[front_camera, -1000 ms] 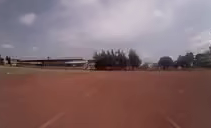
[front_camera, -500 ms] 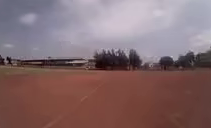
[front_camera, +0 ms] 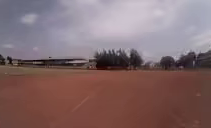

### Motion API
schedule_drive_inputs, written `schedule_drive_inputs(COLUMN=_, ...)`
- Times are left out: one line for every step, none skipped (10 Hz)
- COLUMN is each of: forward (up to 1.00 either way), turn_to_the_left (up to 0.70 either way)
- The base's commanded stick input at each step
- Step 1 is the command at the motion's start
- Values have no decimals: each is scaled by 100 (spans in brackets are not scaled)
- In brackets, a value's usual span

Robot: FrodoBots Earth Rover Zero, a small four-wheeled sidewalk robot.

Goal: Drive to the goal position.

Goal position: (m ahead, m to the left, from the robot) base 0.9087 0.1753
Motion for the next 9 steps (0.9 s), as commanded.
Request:
schedule_drive_inputs(forward=60, turn_to_the_left=0)
schedule_drive_inputs(forward=60, turn_to_the_left=0)
schedule_drive_inputs(forward=60, turn_to_the_left=0)
schedule_drive_inputs(forward=60, turn_to_the_left=0)
schedule_drive_inputs(forward=60, turn_to_the_left=0)
schedule_drive_inputs(forward=60, turn_to_the_left=0)
schedule_drive_inputs(forward=60, turn_to_the_left=0)
schedule_drive_inputs(forward=60, turn_to_the_left=0)
schedule_drive_inputs(forward=60, turn_to_the_left=0)
